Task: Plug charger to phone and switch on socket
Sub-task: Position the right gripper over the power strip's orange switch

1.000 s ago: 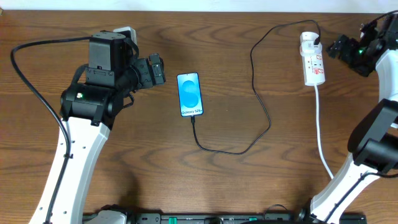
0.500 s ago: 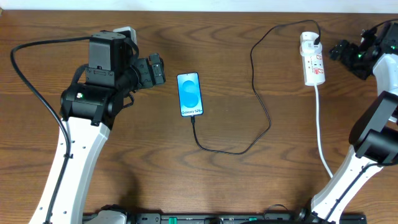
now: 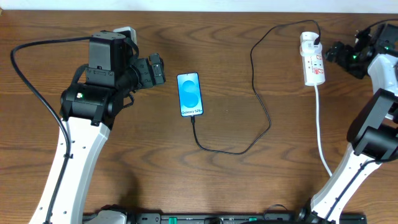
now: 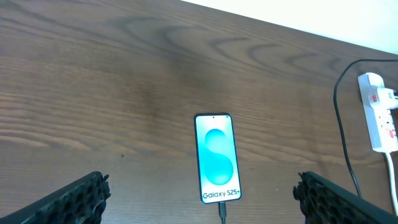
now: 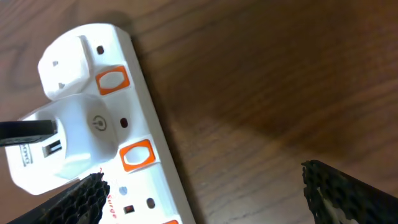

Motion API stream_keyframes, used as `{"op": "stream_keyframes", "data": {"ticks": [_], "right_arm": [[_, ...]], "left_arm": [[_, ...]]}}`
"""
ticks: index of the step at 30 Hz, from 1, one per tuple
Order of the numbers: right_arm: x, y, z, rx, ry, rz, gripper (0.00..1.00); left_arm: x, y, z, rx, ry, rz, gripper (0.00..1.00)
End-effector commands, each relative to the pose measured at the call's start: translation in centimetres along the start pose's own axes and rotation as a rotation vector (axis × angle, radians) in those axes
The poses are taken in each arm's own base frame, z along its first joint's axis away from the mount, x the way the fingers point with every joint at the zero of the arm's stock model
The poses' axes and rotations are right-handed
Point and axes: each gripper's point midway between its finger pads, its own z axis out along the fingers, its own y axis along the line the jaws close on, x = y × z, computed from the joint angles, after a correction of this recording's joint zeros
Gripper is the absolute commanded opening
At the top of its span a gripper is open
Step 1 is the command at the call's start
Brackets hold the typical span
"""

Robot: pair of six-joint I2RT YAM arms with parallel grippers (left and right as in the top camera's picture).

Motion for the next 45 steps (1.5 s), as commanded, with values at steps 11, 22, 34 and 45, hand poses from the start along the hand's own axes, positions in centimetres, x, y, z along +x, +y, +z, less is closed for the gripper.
{"op": "stream_keyframes", "data": {"ticks": [11,22,34,45], "right_arm": [[0.6,-0.7,1.3,0.143,0.012,-0.144,0.96],[1.5,-1.6,3.1,0.161,0.032,-0.122,0.96],[1.1,-0.8,4.0,0.104,0.004,-0.068,0.96],[1.4,0.2,4.1,0.050,0.015,-0.069,0.96]], "left_arm": [[-0.2,0.1,-0.2,-0.006,-0.010,0.010,0.98],[-0.2,0.1,-0.2,-0.006,-0.010,0.010,0.98],[-0.2,0.1,-0.2,-0.006,-0.010,0.010,0.98],[-0.2,0.1,-0.2,-0.006,-0.010,0.010,0.98]]}}
